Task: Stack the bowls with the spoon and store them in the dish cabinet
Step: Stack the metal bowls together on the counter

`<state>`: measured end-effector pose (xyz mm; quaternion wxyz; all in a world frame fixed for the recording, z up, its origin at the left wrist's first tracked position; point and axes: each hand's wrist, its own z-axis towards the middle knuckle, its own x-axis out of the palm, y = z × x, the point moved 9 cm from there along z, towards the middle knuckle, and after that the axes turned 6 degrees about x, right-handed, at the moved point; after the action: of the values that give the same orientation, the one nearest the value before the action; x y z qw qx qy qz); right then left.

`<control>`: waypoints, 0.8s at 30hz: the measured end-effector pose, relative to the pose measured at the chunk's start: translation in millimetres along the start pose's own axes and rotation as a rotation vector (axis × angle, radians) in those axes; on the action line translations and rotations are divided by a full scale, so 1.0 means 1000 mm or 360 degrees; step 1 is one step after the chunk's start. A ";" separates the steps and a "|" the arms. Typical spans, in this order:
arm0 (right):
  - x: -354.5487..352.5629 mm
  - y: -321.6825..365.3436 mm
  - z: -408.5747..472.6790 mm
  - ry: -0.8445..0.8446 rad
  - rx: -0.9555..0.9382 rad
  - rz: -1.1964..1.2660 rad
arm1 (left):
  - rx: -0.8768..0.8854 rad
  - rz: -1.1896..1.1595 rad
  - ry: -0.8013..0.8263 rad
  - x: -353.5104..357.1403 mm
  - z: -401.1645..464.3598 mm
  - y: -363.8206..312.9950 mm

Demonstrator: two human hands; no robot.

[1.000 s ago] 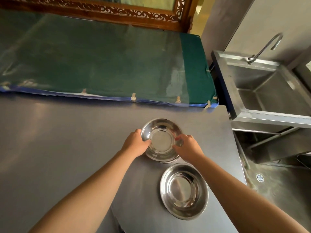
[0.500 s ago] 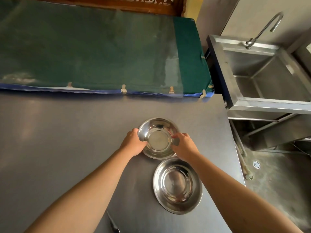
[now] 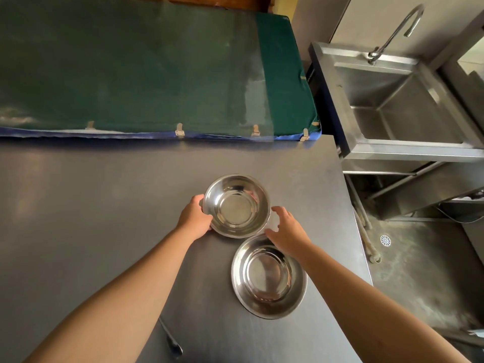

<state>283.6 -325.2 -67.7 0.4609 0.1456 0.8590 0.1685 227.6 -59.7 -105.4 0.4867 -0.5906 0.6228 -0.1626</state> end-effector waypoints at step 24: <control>0.006 -0.048 -0.072 0.0057 0.0086 -0.0089 | -0.0008 -0.0181 0.0027 -0.002 -0.038 0.021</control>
<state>215.2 -377.4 -54.8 0.4459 0.1309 0.8751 0.1350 184.8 -67.0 -103.5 0.4699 -0.6249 0.5927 -0.1936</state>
